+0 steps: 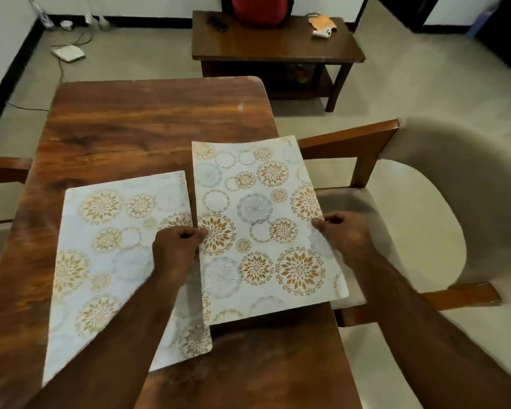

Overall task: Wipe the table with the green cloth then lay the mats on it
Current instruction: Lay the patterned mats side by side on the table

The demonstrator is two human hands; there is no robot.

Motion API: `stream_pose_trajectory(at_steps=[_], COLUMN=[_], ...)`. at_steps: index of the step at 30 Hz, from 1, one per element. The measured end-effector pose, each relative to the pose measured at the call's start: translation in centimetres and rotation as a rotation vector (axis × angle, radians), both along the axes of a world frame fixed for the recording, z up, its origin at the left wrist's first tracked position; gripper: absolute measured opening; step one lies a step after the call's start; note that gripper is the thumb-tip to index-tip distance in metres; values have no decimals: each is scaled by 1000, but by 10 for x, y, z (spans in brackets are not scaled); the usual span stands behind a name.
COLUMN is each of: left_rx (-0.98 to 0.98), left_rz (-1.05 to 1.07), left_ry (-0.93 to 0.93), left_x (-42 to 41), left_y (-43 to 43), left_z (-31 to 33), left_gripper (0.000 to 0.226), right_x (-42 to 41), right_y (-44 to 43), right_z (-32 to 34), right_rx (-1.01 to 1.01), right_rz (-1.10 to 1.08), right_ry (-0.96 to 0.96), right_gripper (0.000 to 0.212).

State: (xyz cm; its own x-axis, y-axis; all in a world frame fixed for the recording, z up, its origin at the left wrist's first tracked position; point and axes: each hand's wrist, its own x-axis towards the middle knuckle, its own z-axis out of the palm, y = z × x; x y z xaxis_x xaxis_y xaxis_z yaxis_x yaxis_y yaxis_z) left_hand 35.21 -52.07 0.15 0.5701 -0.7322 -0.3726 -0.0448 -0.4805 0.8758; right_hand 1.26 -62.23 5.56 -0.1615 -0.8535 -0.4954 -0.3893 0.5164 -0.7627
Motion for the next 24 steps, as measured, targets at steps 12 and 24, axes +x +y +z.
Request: stream_pose_trajectory(at_steps=[12,24], left_rx=[86,105], left_rz=[9,13], left_ry=[-139,-176], left_x=[17,29], left_y=[-1,7], left_z=[-32,-31], left_gripper=[17,20], right_x=[1,10], right_y=[-15,-11], right_z=[-61,-62], right_rx=[-31,-68], right_rz=[65,117], right_ry=[54,168], right_gripper=[20,17])
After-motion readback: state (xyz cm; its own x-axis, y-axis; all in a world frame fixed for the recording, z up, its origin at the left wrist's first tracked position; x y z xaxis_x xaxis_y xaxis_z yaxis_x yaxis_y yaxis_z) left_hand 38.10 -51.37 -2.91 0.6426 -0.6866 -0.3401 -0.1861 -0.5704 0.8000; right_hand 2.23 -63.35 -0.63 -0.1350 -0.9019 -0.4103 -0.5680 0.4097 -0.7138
